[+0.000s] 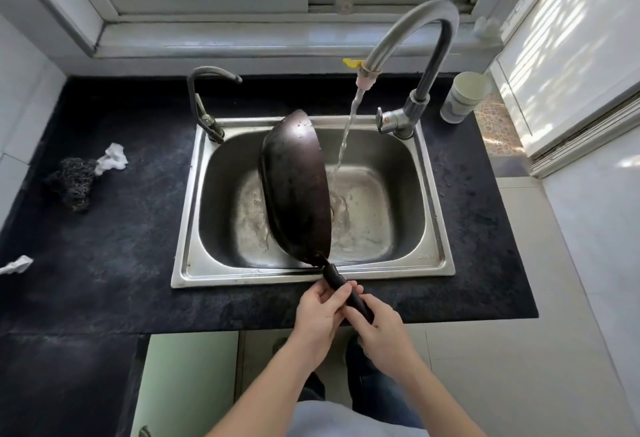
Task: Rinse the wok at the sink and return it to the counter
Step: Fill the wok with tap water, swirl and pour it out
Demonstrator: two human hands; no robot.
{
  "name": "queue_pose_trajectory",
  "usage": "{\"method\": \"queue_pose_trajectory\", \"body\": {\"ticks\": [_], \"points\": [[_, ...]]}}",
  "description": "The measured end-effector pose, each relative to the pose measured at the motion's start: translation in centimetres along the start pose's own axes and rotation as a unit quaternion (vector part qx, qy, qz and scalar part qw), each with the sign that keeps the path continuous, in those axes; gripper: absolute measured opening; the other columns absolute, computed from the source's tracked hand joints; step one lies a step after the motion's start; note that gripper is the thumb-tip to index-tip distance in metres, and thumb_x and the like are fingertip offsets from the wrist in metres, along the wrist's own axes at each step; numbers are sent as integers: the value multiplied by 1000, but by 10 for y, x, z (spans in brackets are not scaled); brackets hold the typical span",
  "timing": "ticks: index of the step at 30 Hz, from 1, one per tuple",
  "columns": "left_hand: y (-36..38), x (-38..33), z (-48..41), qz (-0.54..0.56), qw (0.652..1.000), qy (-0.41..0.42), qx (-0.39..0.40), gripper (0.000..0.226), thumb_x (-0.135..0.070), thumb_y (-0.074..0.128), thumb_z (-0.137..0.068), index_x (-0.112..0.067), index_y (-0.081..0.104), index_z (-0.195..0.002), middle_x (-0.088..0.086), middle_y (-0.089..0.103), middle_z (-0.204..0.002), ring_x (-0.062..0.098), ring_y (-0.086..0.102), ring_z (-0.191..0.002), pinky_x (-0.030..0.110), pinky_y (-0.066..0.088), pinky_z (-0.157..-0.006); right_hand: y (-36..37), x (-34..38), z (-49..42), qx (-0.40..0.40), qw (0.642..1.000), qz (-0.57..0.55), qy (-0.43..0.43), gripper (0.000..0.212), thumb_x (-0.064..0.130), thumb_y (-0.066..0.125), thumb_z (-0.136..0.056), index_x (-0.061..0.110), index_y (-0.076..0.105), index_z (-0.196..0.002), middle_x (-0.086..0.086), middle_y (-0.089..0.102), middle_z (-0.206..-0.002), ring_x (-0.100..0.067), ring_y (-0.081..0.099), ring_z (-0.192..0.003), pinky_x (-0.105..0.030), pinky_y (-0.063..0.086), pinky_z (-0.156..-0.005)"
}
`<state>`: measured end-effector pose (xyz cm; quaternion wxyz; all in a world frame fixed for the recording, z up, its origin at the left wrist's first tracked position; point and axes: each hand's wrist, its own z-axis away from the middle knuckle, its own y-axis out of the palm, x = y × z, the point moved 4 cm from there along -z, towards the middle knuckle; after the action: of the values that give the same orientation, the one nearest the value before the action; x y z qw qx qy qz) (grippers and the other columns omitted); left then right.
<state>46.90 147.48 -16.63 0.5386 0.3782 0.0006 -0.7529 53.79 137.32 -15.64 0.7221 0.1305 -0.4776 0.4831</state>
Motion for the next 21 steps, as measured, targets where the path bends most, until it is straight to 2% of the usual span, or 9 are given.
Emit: {"method": "queue_pose_trajectory", "body": {"ticks": [3,6,10,13,16,21], "points": [[5,-7,3,33,999,-6,34,25,-2,55,-97,2,60,-120,19,69,-114,26,68,-111,30,59,-81,-1,8,2,54,994,-89,15,9,22,58,-99,20,60,-91,7,51,-51,-11,43,-41,-25,34,-39],[10,-14,5,64,996,-17,66,26,-1,52,-97,0,59,-122,16,70,-123,25,66,-117,34,56,-92,-2,17,4,88,986,-140,29,14,19,56,-100,15,57,-86,7,48,-50,-11,40,-39,-22,30,-37],[11,-19,3,53,997,7,49,23,4,56,-93,2,60,-116,17,70,-110,21,71,-100,29,58,-89,0,20,3,95,982,-158,36,18,17,57,-100,11,54,-82,5,50,-50,-12,42,-38,-22,32,-37],[11,-19,2,-7,999,25,27,19,3,60,-92,-1,63,-110,13,71,-96,17,70,-87,29,59,-86,1,20,3,90,987,-133,33,11,19,62,-96,11,60,-90,-2,54,-54,-14,47,-40,-25,38,-37],[10,-16,2,-49,998,32,11,18,-1,65,-90,-3,65,-107,13,73,-93,19,71,-87,34,57,-88,5,17,5,83,992,-96,26,8,20,65,-93,14,62,-99,-2,58,-51,-17,49,-38,-27,42,-37],[12,-13,-3,-132,990,52,-16,18,-6,71,-88,-6,69,-105,12,76,-101,24,72,-100,37,57,-93,8,11,4,55,995,-79,25,33,20,63,-95,25,52,-126,-3,70,-68,-23,59,-45,-31,49,-39]]}}
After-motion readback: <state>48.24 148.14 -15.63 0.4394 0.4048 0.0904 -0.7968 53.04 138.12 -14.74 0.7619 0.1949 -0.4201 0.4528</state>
